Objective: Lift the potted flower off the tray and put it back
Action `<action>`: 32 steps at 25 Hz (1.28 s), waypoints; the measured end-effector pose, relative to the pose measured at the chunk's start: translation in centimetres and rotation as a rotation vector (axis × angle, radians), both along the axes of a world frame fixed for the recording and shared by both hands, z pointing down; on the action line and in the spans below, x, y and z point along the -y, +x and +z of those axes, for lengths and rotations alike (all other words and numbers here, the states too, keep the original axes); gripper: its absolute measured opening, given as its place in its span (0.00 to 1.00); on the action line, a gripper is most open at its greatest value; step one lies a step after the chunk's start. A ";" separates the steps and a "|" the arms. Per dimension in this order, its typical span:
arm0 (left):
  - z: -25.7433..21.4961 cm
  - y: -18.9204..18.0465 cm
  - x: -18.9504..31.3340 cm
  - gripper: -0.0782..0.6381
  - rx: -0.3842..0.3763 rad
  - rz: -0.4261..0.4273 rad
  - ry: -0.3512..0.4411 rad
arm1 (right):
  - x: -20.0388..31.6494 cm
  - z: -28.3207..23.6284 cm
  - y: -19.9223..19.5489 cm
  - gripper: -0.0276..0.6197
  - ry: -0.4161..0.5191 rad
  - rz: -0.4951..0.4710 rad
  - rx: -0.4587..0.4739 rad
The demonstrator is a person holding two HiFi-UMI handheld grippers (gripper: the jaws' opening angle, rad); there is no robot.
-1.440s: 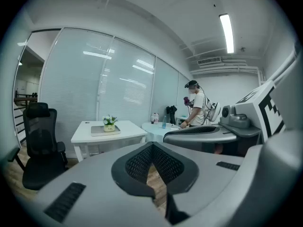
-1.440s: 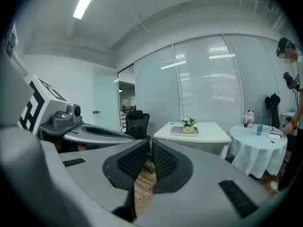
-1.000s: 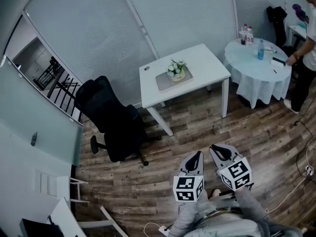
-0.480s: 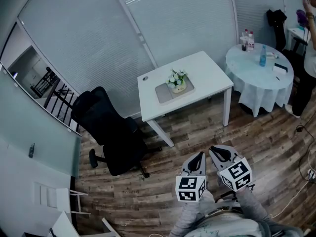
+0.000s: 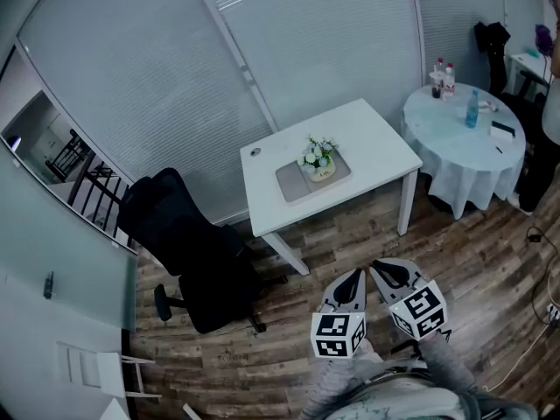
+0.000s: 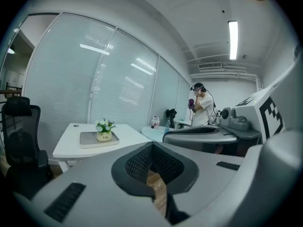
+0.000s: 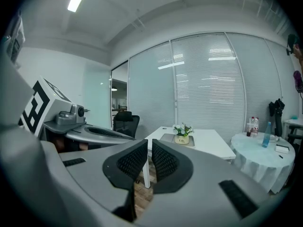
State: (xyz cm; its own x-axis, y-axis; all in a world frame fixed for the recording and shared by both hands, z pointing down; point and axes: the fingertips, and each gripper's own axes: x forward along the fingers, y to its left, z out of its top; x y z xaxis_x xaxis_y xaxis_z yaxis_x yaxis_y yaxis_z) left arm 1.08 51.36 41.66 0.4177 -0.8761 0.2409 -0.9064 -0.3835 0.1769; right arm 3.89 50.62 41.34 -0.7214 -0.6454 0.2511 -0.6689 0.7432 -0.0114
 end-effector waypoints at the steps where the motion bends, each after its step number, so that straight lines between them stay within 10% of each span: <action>1: 0.0 -0.5 0.6 0.12 -0.001 0.004 0.001 | 0.6 0.1 -0.5 0.10 0.000 0.002 0.000; 32: 0.5 -8.4 15.2 0.13 0.001 -0.053 -0.017 | 15.5 0.4 -8.2 0.10 -0.014 -0.061 -0.016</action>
